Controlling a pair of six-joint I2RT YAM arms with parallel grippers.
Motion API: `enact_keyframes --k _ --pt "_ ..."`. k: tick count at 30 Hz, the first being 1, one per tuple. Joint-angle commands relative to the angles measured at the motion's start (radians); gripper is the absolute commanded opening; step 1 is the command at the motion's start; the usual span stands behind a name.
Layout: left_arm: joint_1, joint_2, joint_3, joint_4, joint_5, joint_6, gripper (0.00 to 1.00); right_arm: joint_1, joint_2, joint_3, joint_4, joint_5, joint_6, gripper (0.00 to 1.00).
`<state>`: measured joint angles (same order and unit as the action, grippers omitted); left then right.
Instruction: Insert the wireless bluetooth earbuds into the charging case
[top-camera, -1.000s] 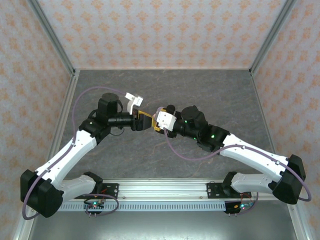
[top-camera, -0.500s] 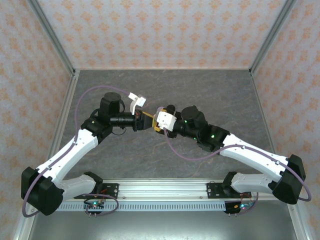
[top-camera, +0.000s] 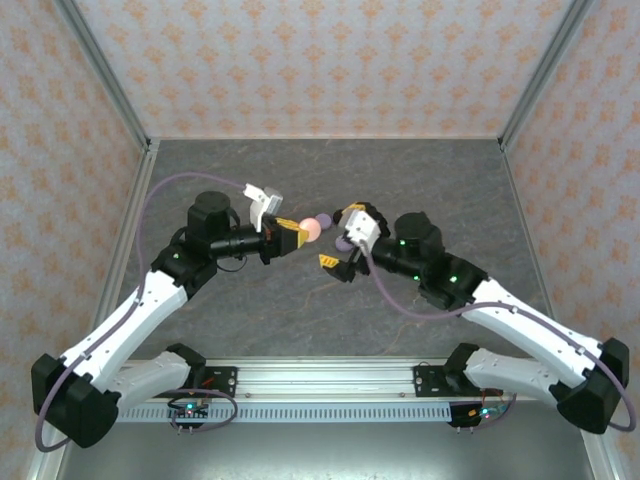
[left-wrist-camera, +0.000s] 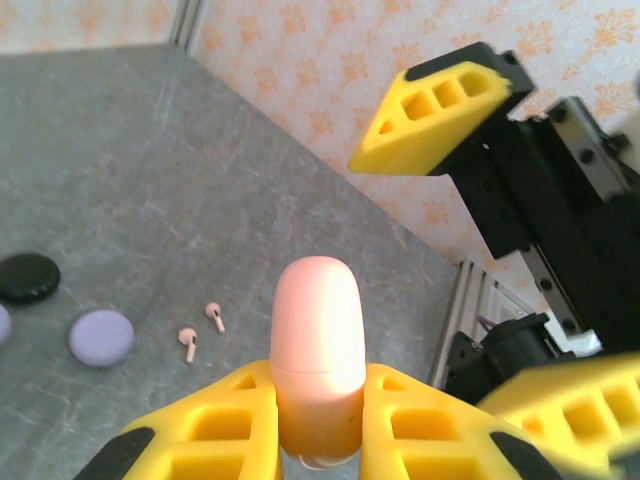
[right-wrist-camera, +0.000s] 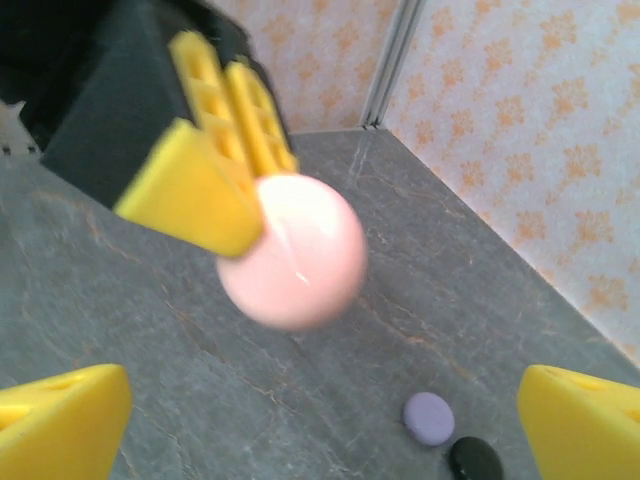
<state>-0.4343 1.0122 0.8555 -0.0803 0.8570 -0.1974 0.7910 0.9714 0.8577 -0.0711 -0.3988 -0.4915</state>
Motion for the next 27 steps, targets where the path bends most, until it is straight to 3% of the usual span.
enact_keyframes --k 1,4,8,16,27 --pt "-0.030 -0.052 -0.055 0.134 -0.062 0.135 0.04 -0.074 -0.048 -0.059 0.118 -0.200 0.261 0.99" --pt "-0.076 -0.091 -0.105 0.169 -0.110 0.270 0.00 -0.109 -0.063 -0.108 0.260 -0.271 0.418 0.99" --pt "-0.106 -0.122 -0.147 0.217 -0.134 0.359 0.00 -0.113 -0.032 -0.104 0.325 -0.286 0.486 0.99" --pt "-0.113 -0.121 -0.142 0.205 -0.142 0.382 0.00 -0.113 0.070 -0.055 0.319 -0.317 0.464 1.00" --pt "-0.113 -0.121 -0.144 0.201 -0.120 0.389 0.00 -0.112 0.108 -0.038 0.335 -0.190 0.465 1.00"
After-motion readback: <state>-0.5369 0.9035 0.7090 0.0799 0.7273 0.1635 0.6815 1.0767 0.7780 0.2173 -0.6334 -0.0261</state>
